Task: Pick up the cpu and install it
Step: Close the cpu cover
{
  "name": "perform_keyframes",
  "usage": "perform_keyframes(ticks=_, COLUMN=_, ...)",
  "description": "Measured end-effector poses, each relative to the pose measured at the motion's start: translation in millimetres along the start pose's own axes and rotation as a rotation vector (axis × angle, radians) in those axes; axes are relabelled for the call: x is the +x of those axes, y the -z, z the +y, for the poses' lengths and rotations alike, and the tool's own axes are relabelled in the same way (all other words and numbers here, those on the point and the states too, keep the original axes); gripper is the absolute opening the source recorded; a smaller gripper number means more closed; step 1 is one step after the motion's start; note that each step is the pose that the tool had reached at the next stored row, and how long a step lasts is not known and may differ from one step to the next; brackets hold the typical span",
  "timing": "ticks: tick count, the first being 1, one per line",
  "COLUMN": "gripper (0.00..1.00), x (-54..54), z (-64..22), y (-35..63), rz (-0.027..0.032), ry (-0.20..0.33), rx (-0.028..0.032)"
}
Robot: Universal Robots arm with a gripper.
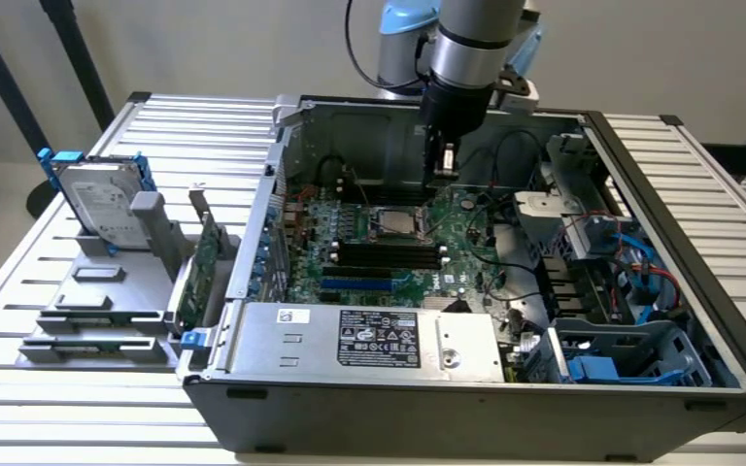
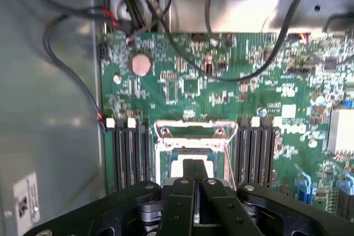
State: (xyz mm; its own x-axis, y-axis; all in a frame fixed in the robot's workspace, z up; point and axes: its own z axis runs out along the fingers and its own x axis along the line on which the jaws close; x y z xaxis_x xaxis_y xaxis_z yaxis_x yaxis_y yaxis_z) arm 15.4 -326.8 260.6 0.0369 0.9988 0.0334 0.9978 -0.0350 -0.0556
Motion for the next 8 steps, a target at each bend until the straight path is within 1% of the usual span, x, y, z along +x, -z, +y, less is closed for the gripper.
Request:
perform_keyframes(ticks=6, gripper=0.11, x=0.6, z=26.6, y=14.7, rz=0.0032, ry=0.000, rx=0.0036)
perform_keyframes(ticks=8, gripper=0.11, x=0.7, z=35.5, y=16.4, rz=0.0052, ry=0.000, rx=0.0039)
